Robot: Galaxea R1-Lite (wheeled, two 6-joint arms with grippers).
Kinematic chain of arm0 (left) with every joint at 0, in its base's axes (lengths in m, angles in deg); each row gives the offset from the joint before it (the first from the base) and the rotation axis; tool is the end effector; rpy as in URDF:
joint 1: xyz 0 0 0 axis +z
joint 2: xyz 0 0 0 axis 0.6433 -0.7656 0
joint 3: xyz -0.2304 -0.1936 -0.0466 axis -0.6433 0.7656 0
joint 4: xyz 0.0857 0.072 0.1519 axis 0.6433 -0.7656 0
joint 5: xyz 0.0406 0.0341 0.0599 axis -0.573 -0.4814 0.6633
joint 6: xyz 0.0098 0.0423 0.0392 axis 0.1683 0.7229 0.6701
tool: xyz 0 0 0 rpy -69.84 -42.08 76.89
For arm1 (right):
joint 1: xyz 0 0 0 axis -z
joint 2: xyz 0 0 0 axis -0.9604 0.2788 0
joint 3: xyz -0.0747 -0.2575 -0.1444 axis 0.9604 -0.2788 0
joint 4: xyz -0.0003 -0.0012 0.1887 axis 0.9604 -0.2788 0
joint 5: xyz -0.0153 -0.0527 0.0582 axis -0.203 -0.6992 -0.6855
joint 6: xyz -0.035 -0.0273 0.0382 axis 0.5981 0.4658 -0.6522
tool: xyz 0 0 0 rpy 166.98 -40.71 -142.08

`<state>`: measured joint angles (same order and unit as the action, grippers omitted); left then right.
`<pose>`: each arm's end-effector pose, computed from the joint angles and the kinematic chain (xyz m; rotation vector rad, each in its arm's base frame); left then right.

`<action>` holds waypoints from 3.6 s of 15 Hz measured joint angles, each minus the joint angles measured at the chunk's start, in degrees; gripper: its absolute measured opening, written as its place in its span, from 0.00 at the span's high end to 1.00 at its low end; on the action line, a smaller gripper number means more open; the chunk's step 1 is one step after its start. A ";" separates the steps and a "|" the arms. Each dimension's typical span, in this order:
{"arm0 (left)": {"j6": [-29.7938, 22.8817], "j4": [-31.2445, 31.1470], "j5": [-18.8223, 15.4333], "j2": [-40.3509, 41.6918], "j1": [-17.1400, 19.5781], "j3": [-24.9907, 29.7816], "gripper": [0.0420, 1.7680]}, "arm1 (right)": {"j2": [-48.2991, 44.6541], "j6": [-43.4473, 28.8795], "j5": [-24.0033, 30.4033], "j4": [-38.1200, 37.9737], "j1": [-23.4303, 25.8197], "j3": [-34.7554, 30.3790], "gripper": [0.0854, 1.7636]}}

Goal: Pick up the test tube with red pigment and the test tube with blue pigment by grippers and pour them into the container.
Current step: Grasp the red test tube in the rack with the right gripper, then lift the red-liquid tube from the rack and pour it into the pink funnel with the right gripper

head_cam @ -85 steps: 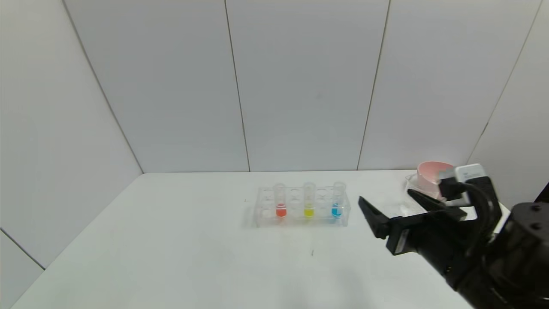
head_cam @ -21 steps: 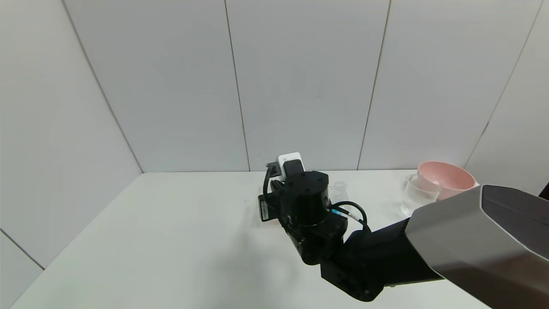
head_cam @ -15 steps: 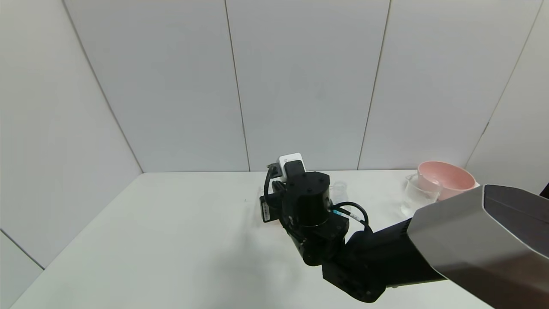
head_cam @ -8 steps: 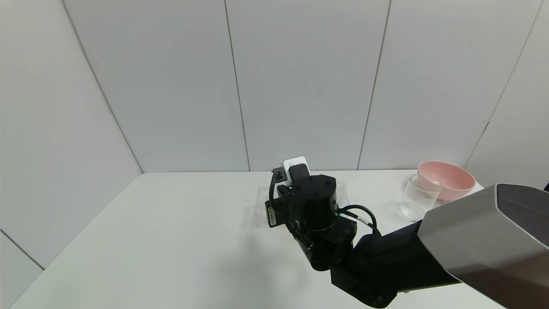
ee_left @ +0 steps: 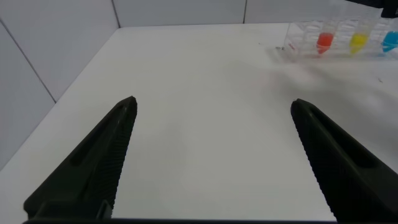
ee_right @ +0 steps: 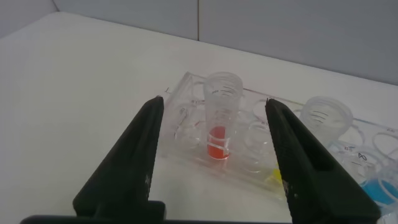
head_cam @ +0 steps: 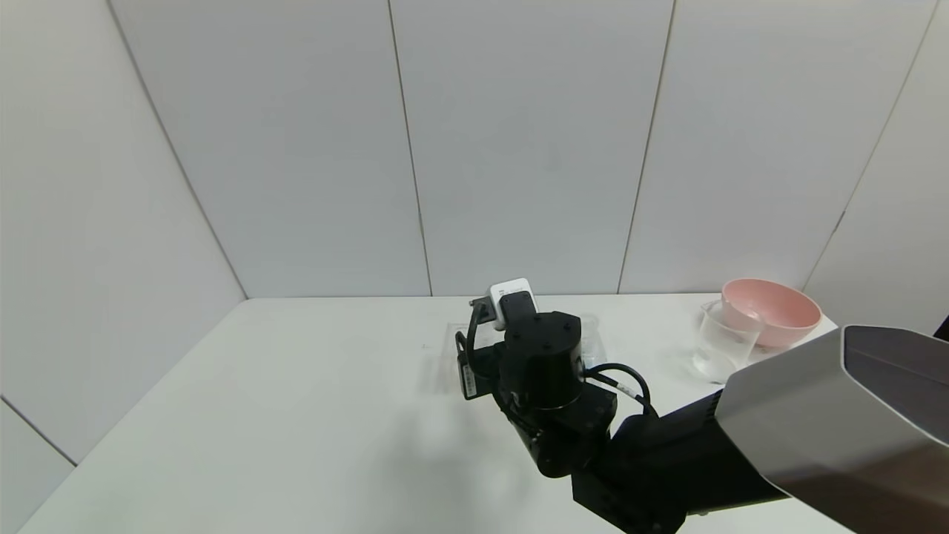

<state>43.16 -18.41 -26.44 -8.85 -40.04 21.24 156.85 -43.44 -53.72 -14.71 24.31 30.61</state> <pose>0.0070 0.0000 0.0755 -0.0002 0.0009 -0.0002 0.3280 0.3425 0.1101 0.0050 0.1229 0.3811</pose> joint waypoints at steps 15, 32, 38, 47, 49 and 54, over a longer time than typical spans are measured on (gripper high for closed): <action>0.00 0.00 0.00 0.00 0.00 0.00 0.00 | 9.98 0.11 -1.05 6.86 0.50 3.89 0.08; 0.00 -0.02 0.00 0.00 0.00 0.00 0.00 | 15.60 2.17 -0.72 4.97 3.43 13.73 0.36; 0.00 0.00 0.00 0.00 0.00 0.00 0.00 | 15.30 2.15 -0.88 5.23 3.39 13.20 0.74; 0.00 0.00 0.00 0.00 0.00 0.00 0.00 | 12.58 2.68 -1.00 4.27 2.82 13.18 0.74; 0.00 0.00 0.00 0.00 0.00 0.00 0.00 | 10.25 2.91 -0.91 2.55 2.71 13.18 0.74; 0.00 0.00 0.00 0.00 0.00 0.00 0.00 | 5.29 3.04 -0.69 -0.50 2.60 13.29 0.74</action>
<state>43.16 -18.41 -26.44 -8.85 -40.04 21.24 162.14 -40.40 -54.42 -15.21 26.90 43.90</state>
